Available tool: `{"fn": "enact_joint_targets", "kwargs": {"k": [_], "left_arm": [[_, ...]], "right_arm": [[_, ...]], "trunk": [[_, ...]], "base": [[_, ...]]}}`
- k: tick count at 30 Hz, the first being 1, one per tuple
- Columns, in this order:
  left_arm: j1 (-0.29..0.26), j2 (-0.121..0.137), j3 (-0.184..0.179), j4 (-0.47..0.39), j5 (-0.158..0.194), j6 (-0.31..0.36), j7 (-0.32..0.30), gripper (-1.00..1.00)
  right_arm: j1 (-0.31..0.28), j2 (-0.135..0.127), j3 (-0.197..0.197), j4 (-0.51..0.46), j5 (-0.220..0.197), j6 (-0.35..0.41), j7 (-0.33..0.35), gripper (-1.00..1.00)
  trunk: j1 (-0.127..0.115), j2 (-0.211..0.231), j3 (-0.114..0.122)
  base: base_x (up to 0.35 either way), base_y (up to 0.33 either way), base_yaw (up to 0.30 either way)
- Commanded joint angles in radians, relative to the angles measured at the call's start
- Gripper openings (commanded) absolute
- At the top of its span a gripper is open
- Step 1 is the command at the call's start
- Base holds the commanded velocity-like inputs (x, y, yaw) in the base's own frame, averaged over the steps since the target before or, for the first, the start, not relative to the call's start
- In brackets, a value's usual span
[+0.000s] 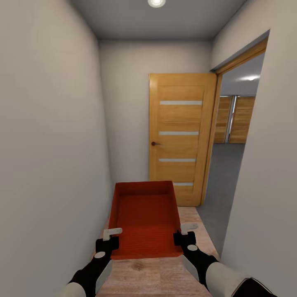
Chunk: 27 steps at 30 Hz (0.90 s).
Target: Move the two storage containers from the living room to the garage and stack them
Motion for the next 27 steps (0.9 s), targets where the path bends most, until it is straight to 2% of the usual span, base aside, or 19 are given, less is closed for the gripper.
{"fn": "enact_joint_targets", "kwargs": {"k": [1,27], "left_arm": [[0.0,0.028,0.065,0.002,0.015,-0.003,0.014,-1.0],[-0.001,0.028,0.065,0.0,0.013,-0.004,0.015,-1.0]], "right_arm": [[-0.001,0.0,-0.046,-0.004,0.009,-0.045,0.005,-1.0],[-0.001,0.0,-0.046,-0.004,0.009,-0.046,0.005,-1.0]], "trunk": [[0.001,-0.001,-0.002],[0.001,-0.001,-0.002]], "base": [[0.326,0.0,0.0],[0.326,0.0,0.0]]}}
